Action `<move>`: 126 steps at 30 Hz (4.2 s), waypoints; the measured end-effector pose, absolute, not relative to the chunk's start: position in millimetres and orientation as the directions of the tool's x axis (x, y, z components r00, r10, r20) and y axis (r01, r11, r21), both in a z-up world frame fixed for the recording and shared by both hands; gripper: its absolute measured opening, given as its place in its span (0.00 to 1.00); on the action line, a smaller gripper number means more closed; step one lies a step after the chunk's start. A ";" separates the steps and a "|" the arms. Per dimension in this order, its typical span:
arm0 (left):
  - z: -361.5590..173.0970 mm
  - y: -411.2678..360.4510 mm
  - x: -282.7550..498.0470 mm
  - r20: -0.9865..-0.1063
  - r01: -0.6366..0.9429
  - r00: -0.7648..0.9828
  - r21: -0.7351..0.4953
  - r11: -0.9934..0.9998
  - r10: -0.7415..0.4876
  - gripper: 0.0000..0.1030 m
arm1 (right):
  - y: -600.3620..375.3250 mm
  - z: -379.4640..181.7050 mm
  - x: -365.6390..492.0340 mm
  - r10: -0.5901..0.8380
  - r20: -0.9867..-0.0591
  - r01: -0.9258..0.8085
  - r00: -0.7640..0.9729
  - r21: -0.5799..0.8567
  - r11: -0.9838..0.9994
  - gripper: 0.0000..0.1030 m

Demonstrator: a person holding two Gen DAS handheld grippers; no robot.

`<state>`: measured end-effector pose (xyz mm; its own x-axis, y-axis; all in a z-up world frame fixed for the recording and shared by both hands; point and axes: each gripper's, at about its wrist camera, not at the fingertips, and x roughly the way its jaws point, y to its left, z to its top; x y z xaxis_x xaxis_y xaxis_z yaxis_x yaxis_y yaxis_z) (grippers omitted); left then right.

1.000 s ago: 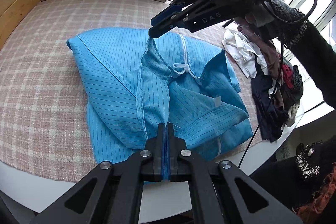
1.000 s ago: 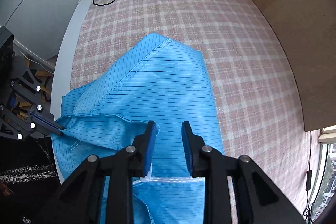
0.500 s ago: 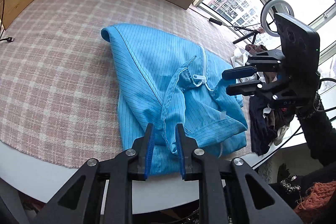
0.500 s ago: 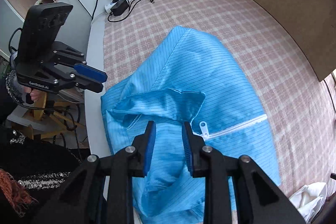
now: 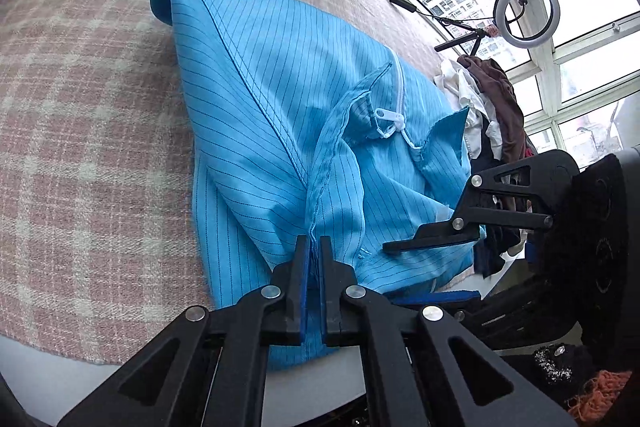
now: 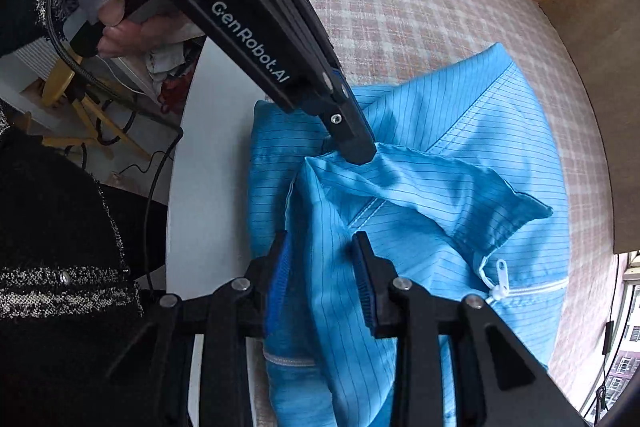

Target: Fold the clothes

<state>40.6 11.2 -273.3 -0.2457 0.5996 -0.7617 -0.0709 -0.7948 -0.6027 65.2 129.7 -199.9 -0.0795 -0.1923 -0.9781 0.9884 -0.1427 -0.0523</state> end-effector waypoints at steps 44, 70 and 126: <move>-265.0 -10.8 65.6 -0.751 0.167 -0.358 -0.637 -0.753 0.555 0.22 | 125.3 -191.6 46.1 -0.236 -0.972 0.953 0.021 0.091 -0.290 0.09; -256.5 3.2 59.4 -0.661 0.164 -0.455 -0.721 -0.673 0.597 0.01 | 229.9 -142.6 14.8 -0.578 -0.812 0.708 -0.079 0.362 -0.606 0.03; -237.1 34.0 89.1 -0.600 0.190 -0.553 -0.766 -0.614 0.578 0.35 | 204.9 -147.9 0.7 -0.586 -0.809 0.772 0.056 0.407 -0.488 0.03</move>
